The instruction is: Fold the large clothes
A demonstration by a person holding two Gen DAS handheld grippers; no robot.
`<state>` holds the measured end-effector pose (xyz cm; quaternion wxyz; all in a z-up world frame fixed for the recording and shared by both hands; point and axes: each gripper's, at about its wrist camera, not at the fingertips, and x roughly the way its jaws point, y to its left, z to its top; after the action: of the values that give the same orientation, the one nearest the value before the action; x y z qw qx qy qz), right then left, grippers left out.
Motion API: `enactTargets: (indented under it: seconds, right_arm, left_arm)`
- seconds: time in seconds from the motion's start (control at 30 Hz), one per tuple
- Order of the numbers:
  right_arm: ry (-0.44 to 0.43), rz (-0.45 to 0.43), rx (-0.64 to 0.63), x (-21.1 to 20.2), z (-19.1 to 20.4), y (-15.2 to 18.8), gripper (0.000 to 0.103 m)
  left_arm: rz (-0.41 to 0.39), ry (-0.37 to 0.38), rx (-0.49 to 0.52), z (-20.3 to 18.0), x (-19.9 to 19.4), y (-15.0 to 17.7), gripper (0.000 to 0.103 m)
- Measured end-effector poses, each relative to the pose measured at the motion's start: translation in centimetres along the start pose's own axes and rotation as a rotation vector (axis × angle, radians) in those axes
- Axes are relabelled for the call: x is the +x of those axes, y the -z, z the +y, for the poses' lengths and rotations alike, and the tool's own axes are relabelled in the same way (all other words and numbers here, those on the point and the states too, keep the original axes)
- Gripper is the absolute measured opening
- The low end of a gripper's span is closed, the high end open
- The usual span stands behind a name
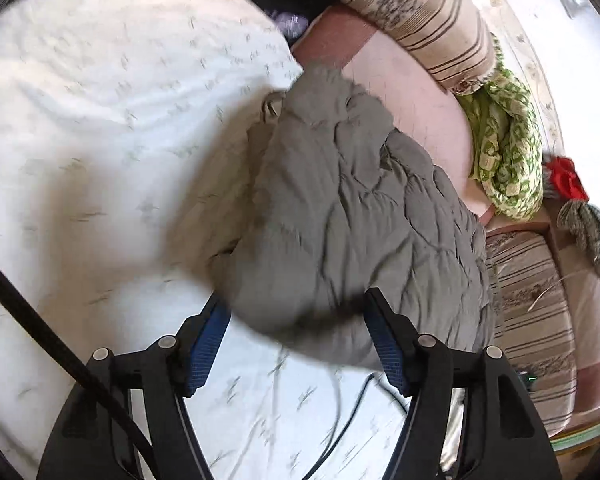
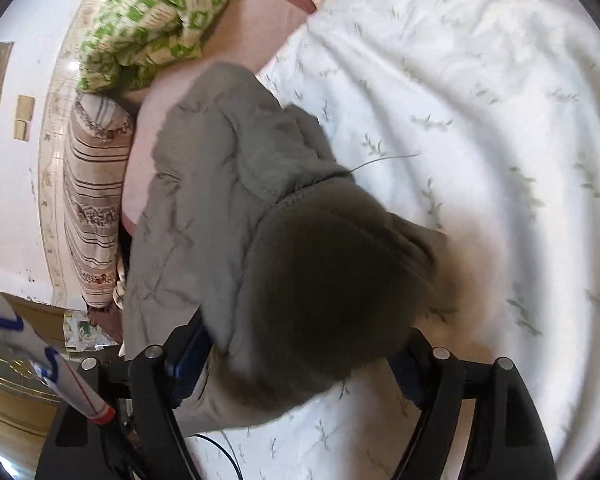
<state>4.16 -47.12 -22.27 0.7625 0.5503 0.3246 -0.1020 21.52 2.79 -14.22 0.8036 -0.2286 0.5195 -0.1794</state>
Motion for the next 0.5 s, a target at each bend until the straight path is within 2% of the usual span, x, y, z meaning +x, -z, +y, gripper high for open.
enactTargets:
  seconds: [0.1,0.23,0.4,0.47,0.5]
  right_arm:
    - [0.023,-0.034,-0.057,-2.8,0.5,0.8,0.086]
    - [0.100,-0.097,-0.174,-7.2,1.5,2.8,0.087]
    - [0.212,-0.191,-0.322,-12.4,3.1,5.1,0.087]
    - [0.265,-0.244,-0.399,-14.6,4.4,6.1,0.087]
    - [0.279,-0.265,-0.429,-15.5,4.8,6.6,0.087]
  left_arm:
    - [-0.121,-0.112,0.080,-0.5,-4.5,1.5,0.068]
    - [-0.278,-0.311,0.153,-0.7,-10.5,3.4,0.069]
    - [-0.445,-0.560,0.150,0.2,-17.6,5.6,0.069]
    - [-0.556,-0.730,0.151,0.0,-21.2,7.2,0.075]
    - [-0.608,-0.801,0.149,-0.4,-22.5,7.8,0.081]
